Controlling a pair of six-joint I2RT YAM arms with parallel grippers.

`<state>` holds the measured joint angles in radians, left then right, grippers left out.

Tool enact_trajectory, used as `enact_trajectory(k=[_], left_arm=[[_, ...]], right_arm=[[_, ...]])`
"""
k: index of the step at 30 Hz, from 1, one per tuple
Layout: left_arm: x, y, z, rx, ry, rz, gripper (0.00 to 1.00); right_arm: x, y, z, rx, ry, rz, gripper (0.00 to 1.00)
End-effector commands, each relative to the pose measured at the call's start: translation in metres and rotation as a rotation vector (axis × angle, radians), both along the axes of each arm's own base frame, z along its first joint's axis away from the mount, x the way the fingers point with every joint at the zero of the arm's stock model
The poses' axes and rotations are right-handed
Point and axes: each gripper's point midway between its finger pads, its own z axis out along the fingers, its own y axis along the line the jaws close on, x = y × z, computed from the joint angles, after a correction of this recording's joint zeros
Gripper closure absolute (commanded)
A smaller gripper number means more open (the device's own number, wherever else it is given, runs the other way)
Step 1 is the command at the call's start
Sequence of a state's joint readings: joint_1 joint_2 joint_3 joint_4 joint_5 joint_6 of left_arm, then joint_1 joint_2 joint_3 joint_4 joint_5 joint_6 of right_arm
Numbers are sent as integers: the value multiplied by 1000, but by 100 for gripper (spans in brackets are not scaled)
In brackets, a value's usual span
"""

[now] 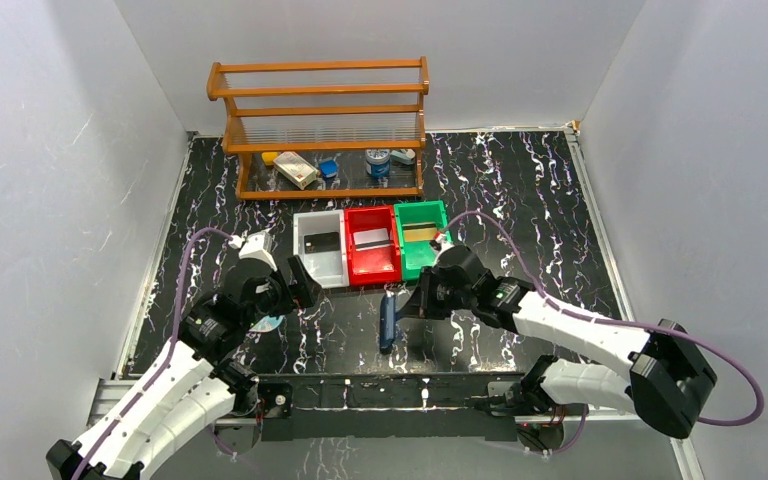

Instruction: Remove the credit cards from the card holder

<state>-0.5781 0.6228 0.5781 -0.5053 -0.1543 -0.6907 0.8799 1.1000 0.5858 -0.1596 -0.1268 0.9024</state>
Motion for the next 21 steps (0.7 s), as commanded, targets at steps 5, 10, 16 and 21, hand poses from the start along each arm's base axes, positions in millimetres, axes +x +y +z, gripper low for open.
enact_trajectory(k=[5, 10, 16, 21], left_arm=[[-1, 0, 19, -12, -63, -26, 2], [-2, -1, 21, -10, -66, -45, 2], [-4, -6, 18, -25, -56, -69, 2], [-4, -22, 16, -69, -44, -129, 2]], right_arm=[[9, 60, 60, 191, -73, 107, 97], [6, 70, 45, 171, -28, 119, 97], [2, 71, 58, 238, -43, 125, 97], [4, 51, 37, 173, -22, 32, 96]])
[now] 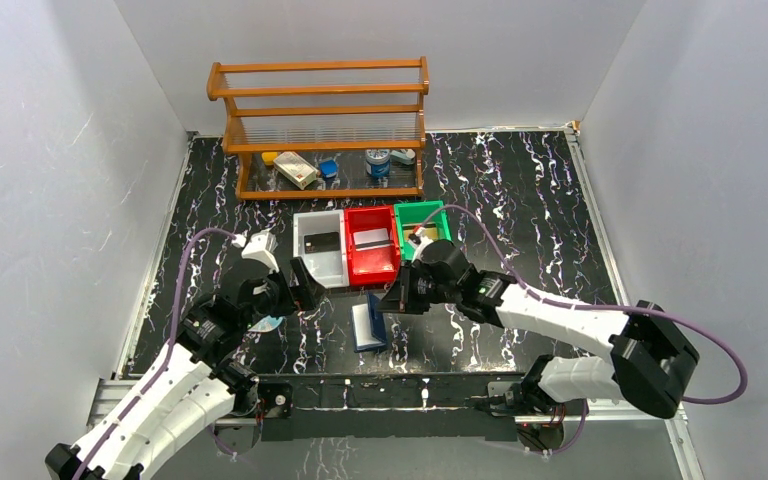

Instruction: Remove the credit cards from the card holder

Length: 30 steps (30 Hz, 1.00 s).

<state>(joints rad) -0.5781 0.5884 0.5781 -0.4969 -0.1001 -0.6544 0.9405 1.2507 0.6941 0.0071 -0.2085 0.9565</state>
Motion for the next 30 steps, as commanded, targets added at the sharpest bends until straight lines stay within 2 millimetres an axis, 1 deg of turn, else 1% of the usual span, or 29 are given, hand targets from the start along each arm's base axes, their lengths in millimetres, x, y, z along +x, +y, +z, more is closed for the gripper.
enact_trajectory(k=[1, 3, 4, 7, 8, 10, 12, 14, 20, 23, 26, 30], left_arm=[[1, -19, 7, -49, -10, -82, 3], [-1, -28, 8, -63, -1, -138, 3], [-3, -36, 8, -77, 3, -189, 4], [-13, -69, 8, -182, 58, -348, 9], [-20, -83, 10, -233, 86, -418, 11], [-22, -94, 4, -251, 132, -473, 13], [-23, -99, -2, -243, 174, -516, 15], [-23, -103, -2, -245, 194, -539, 16], [-20, -109, -9, -232, 222, -565, 16], [-20, -115, -14, -246, 250, -591, 17], [-20, -124, -16, -269, 286, -621, 21], [-16, -130, -17, -270, 302, -629, 24]], right_arm=[[2, -14, -4, 3, -11, -80, 96], [2, -23, -14, -25, -7, -99, 96], [1, -27, -17, -36, -5, -106, 96], [2, -36, -29, -65, 5, -117, 95], [3, -40, -33, -78, 12, -128, 95], [4, -46, -40, -92, 21, -129, 96], [6, -52, -45, -104, 15, -148, 96], [8, -58, -49, -99, 20, -182, 96], [9, -70, -62, -109, 21, -225, 95], [9, -70, -63, -100, 26, -235, 95], [9, -73, -64, -83, 26, -261, 95], [14, -72, -56, -31, 10, -299, 95]])
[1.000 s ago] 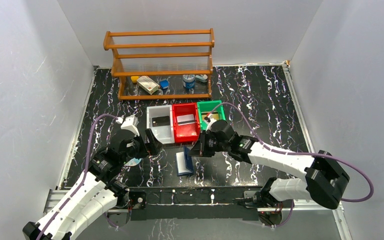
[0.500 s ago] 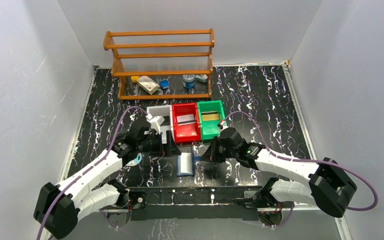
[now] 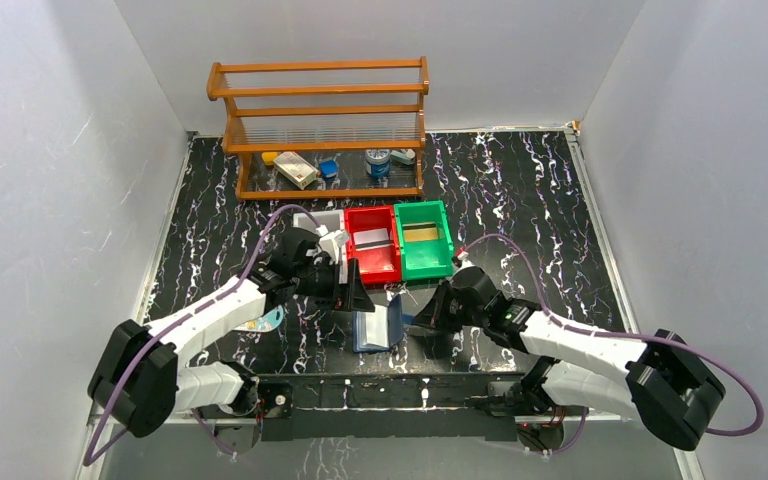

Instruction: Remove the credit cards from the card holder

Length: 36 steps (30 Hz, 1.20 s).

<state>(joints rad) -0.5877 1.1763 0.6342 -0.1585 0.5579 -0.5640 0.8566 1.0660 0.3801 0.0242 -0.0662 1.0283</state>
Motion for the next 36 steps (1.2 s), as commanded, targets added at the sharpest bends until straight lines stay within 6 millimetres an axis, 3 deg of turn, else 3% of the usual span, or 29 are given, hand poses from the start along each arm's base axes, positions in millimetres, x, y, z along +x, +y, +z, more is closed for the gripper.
enact_trajectory(k=[1, 2, 4, 8, 12, 16, 21, 28, 36], left_arm=[[4, -17, 22, -73, -28, -60, 25], [4, -19, 21, -77, -21, -66, 25], [2, -21, 17, -67, 1, -79, 27], [1, -18, 4, -37, 24, -62, 28], [-1, -28, -4, -33, 55, -90, 31], [-3, -37, 0, -28, 26, -115, 31], [-5, -42, 3, -26, 13, -121, 32], [-12, -49, -15, 1, 54, -155, 31], [-12, -84, -1, -59, 10, -227, 32]], right_arm=[[15, 6, 20, 93, -63, -68, 95], [12, -2, 5, 64, -44, -89, 94], [17, -11, -5, 40, -28, -163, 94], [21, -15, -12, 44, -22, -224, 94], [26, -18, -6, 58, -59, -244, 93], [28, -16, 0, 76, -81, -239, 92], [24, -15, -6, 77, -64, -226, 92], [20, -18, -12, 80, -50, -229, 92], [14, -15, -12, 95, -42, -190, 81]])
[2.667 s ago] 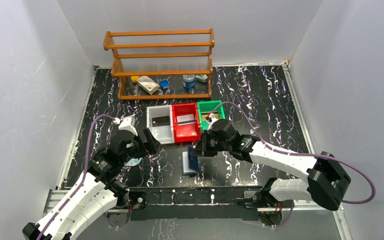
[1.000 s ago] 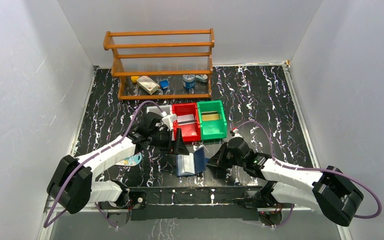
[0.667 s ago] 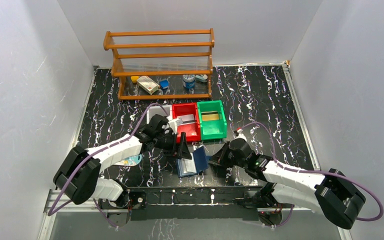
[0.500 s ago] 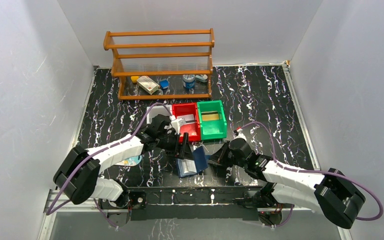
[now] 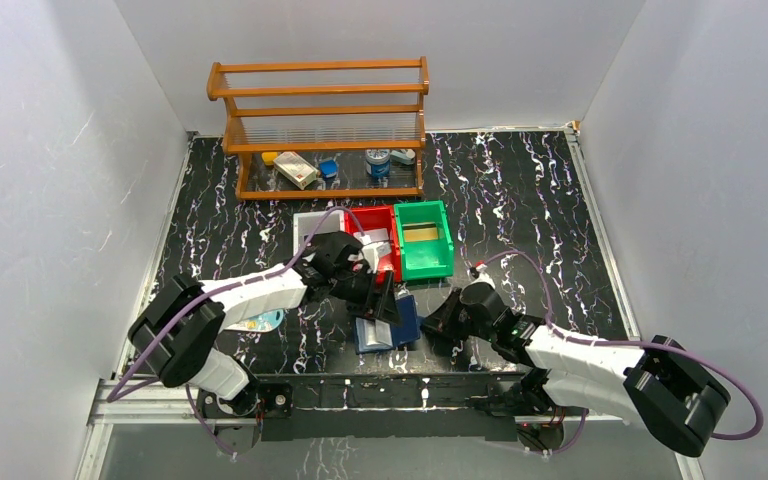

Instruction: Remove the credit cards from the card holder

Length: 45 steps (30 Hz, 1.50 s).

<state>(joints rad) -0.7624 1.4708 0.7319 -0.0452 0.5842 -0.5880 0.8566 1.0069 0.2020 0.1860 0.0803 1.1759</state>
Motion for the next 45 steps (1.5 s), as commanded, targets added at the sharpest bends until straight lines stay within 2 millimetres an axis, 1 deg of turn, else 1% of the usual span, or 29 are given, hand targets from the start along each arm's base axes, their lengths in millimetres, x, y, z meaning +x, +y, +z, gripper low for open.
enact_trajectory(k=[1, 4, 5, 7, 9, 12, 15, 17, 20, 23, 30, 34, 36, 38, 42, 45], left_arm=[[8, -32, 31, -105, -82, -56, 33], [8, -38, 31, -107, -88, -73, 39], [8, -39, 31, -108, -90, -73, 41], [8, -40, 32, -112, -90, -71, 41], [7, -41, 31, -117, -91, -76, 43], [5, -42, 25, -116, -74, -76, 48], [2, -42, 19, -116, -57, -74, 53], [-1, -41, 16, -120, -55, -69, 56], [-3, -41, 12, -126, -45, -58, 62], [-6, -37, 3, -113, -35, -45, 68], [-12, -20, -23, -27, -37, -27, 79], [-17, -14, -35, 5, -22, -36, 79], [-18, -14, -38, 12, -16, -45, 78], [-19, -16, -39, 12, -14, -61, 74], [-17, -15, -47, 59, -24, -65, 64], [-17, -13, -50, 83, -26, -68, 59]], right_arm=[[5, 9, 18, 54, -45, 22, 79], [9, 9, 29, 32, -67, 21, 73], [11, 8, 36, 26, -80, 20, 71], [14, 5, 47, 1, -95, 11, 66], [20, 4, 67, 4, -131, 0, 64], [23, 4, 88, 34, -173, -16, 64], [24, 8, 102, 93, -197, -14, 70], [23, 11, 105, 121, -195, -11, 75], [23, 12, 102, 123, -181, -20, 79], [23, 15, 100, 127, -174, -13, 83], [19, 27, 97, 145, -141, 36, 83], [19, 32, 98, 152, -151, 61, 83], [21, 32, 101, 134, -156, 63, 83], [23, 31, 102, 114, -163, 60, 82], [28, 32, 107, 87, -175, 60, 80], [30, 36, 111, 76, -178, 79, 79]])
